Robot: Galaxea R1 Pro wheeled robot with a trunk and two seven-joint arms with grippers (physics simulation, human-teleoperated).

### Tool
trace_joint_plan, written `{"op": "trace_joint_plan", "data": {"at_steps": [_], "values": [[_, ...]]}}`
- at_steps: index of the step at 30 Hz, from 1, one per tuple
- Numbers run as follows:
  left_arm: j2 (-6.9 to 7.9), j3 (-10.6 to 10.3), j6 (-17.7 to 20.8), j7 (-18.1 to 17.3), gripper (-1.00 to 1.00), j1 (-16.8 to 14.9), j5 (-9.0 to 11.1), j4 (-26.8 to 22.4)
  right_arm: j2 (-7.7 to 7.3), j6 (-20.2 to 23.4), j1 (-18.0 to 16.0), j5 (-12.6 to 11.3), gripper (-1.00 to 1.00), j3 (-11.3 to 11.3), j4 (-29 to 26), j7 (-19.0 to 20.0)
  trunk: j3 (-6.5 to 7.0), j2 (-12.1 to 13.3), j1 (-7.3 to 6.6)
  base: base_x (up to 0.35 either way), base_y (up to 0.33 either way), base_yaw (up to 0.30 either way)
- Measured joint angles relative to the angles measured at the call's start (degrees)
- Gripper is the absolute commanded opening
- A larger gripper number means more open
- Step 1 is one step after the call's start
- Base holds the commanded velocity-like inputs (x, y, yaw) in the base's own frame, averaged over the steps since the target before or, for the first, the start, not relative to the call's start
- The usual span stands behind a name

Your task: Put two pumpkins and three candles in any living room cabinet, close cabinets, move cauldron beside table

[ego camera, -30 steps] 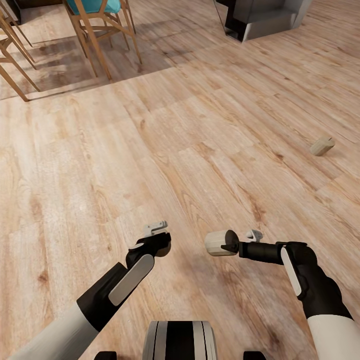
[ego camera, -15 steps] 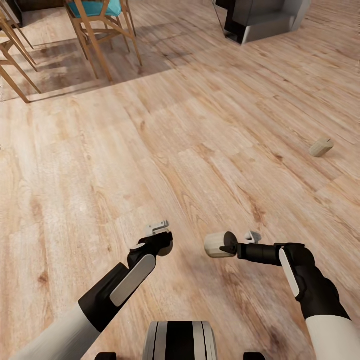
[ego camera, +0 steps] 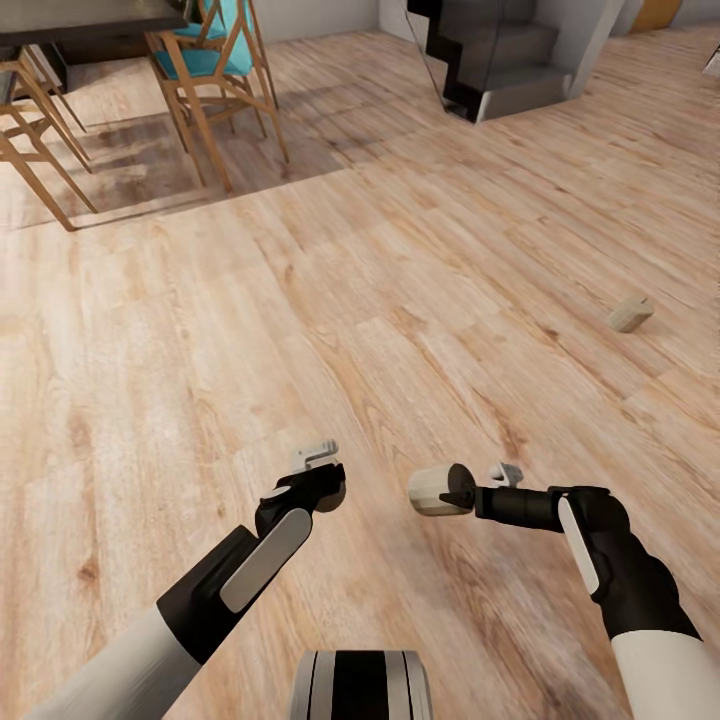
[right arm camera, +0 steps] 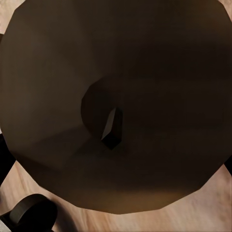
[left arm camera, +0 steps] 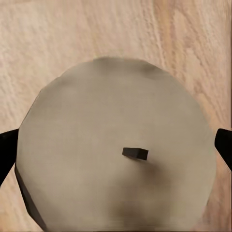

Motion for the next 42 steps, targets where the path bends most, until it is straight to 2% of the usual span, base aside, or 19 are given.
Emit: {"op": "trace_joint_plan", "data": {"at_steps": [5, 17, 20, 26, 29, 31, 39, 40, 42], "values": [[-0.02, 0.12, 0.15, 0.12, -1.0, -0.01, 0.05, 0.12, -0.07, -0.01, 0.0, 0.1, -1.0, -0.01, -0.23, 0.14, 1.11, 0.07, -0.13, 0.0, 0.0, 0.064], [-0.1, 0.52, 0.52, 0.13, -1.0, 0.0, 0.15, -0.13, -0.29, -0.09, -0.26, 0.04, -1.0, -0.38, -0.78, -0.29, 3.77, 0.23, -0.44, 0.0, 0.0, 0.273], [-0.16, 0.64, 0.65, 0.13, -1.0, -0.02, 0.18, -0.32, -0.18, -0.28, -0.91, 0.36, -1.0, -0.6, -1.33, -3.4, 4.43, 0.27, -0.52, 0.0, 0.0, 0.286], [-0.25, 0.76, 0.75, 0.13, -1.0, -0.03, 0.36, -0.43, -0.05, -2.21, -1.89, 0.28, -1.0, -0.44, -1.57, -12.14, 5.65, 0.35, -0.67, 0.0, 0.0, 0.286], [-0.46, 0.79, 0.76, 0.13, -1.0, -0.02, 0.43, -0.43, 0.05, -2.35, -1.92, 0.07, -1.0, -0.27, -1.43, -13.13, 6.23, 0.39, -0.75, 0.0, 0.0, 0.285], [-0.6, 0.83, 0.81, 0.13, -1.0, -0.05, 0.39, -0.43, 1.03, -2.3, -1.92, -0.11, -1.0, -0.05, -1.4, -13.39, 6.6, 0.42, -0.8, 0.0, 0.0, 0.284], [-0.61, 0.75, 0.88, 0.0, -1.0, -0.01, 0.7, -0.39, 1.74, -2.41, -1.89, 0.18, -1.0, 0.11, -1.33, -13.49, 8.08, 0.52, -1.0, 0.0, 0.0, 0.284], [-0.62, 0.77, 0.88, -0.09, -1.0, -0.02, 0.79, -0.35, 1.85, -2.43, -1.75, 0.06, -1.0, 0.98, -1.22, -13.53, 8.26, 0.54, -1.03, 0.0, 0.0, 0.284], [-0.7, 0.74, 0.82, -0.16, -1.0, 0.0, 0.84, -0.34, 1.89, -2.35, -1.57, -0.04, -1.0, 5.53, -0.92, -13.68, 8.63, 0.56, -1.08, 0.0, 0.0, 0.284]]}}
